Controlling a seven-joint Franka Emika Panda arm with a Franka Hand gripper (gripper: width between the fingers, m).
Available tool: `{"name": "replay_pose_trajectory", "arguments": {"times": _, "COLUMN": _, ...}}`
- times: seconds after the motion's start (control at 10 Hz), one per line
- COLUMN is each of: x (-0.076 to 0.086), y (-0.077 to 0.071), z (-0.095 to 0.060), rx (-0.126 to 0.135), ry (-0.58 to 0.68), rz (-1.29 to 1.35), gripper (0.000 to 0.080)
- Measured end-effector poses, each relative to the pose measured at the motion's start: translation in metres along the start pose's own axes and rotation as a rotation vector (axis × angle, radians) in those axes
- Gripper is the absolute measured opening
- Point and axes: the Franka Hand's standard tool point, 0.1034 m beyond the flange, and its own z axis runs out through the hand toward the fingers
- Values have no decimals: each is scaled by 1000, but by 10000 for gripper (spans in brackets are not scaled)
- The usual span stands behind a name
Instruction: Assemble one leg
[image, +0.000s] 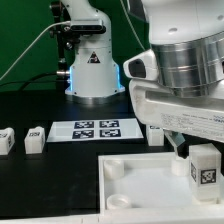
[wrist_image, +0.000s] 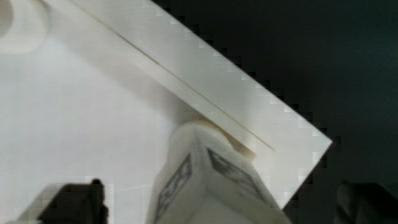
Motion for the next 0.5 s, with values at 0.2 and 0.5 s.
{"name": "replay_pose_trajectory", "arguments": {"times": 0.2, "x": 0, "y": 0, "z": 0, "rx": -4, "ry": 2, "rz": -240, "gripper": 649}}
{"name": "replay_pose_trajectory", "arguments": {"times": 0.5, "x": -2, "y": -6, "z": -1, "rx": -67, "ry": 47, "rz": -582, "gripper": 649}}
